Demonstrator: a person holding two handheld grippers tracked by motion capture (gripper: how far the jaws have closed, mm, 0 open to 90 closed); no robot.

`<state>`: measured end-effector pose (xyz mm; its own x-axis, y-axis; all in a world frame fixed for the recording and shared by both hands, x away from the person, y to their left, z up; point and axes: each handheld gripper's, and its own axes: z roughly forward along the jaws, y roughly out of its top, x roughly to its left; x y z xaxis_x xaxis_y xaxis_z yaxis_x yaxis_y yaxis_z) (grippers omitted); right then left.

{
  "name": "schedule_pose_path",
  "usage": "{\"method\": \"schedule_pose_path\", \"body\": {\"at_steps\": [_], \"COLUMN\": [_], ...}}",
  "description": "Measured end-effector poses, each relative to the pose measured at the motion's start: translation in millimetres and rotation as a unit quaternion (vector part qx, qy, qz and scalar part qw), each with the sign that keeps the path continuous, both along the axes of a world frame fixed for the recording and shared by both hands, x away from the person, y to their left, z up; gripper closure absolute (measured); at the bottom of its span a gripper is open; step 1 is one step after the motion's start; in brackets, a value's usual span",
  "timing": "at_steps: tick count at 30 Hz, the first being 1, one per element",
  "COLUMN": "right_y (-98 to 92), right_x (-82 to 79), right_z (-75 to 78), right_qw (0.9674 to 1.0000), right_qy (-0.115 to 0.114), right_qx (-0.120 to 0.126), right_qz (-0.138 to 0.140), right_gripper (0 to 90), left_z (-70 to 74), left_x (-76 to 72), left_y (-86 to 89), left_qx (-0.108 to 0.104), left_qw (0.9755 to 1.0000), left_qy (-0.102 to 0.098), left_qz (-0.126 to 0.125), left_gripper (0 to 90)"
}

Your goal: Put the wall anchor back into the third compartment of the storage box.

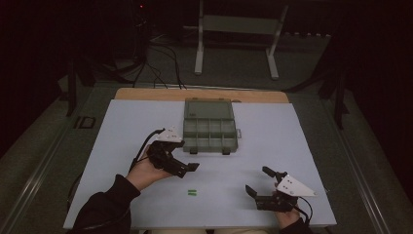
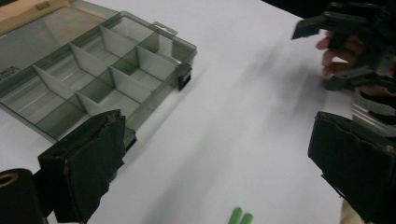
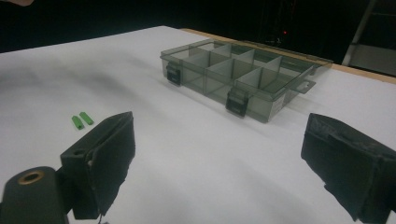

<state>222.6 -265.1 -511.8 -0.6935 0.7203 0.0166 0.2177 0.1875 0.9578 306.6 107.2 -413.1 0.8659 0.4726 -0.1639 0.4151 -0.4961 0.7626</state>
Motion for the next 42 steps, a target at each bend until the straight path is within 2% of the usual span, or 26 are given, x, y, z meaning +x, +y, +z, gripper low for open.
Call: {"method": "schedule_pose_path", "body": {"at_steps": [5, 9, 10, 17, 25, 26, 35, 36, 37, 42], "right_y": [0.3, 0.7, 0.8, 2.0, 2.2, 2.2, 2.2, 2.2, 2.2, 2.3], "right_x": [0.1, -0.4, -0.3, -0.9, -0.5, -0.5, -0.3, -0.3, -0.3, -0.4], "right_z": [0.1, 0.4, 0.2, 0.4, -0.2, -0.3, -0.4, -0.5, -0.5, -0.6], "right_qw": [1.0, 1.0, 1.0, 1.0, 1.0, 1.0, 1.0, 1.0, 1.0, 1.0], "right_qy": [-0.003, -0.002, -0.002, 0.001, 0.003, 0.003, 0.003, 0.003, 0.003, 0.004], "right_qx": [-0.001, -0.001, -0.001, 0.001, 0.0, 0.0, 0.0, 0.0, -0.001, -0.001], "right_qz": [0.001, 0.001, 0.001, 0.003, 0.005, 0.005, 0.006, 0.006, 0.006, 0.007], "right_gripper": [9.8, 9.8, 9.8, 9.8, 9.8, 9.9, 9.9, 9.8, 9.9, 9.8], "left_z": [-2.0, -9.4, -11.5, -24.2, -43.7, -47.0, -66.7, -71.1, -72.9, -78.7], "left_x": [-8.1, -17.7, -20.0, -29.5, -32.7, -33.1, -30.6, -28.8, -28.1, -25.7], "left_y": [2.1, 3.6, 3.3, 3.9, 6.4, 6.3, 1.8, 0.6, 0.0, -2.5], "left_qx": [-0.005, -0.007, -0.002, 0.0, -0.004, -0.003, 0.017, 0.02, 0.02, 0.03], "left_qw": [0.9999, 0.9998, 0.9998, 0.9994, 0.9985, 0.9983, 0.9972, 0.9967, 0.9965, 0.9954], "left_qy": [0.0, 0.002, 0.002, 0.008, 0.012, 0.011, 0.013, 0.016, 0.019, 0.025], "left_qz": [-0.009, -0.017, -0.018, -0.034, -0.054, -0.058, -0.071, -0.076, -0.079, -0.088], "left_gripper": [3.1, 4.7, 4.8, 6.5, 19.3, 23.1, 42.6, 42.6, 47.4, 55.9]}}
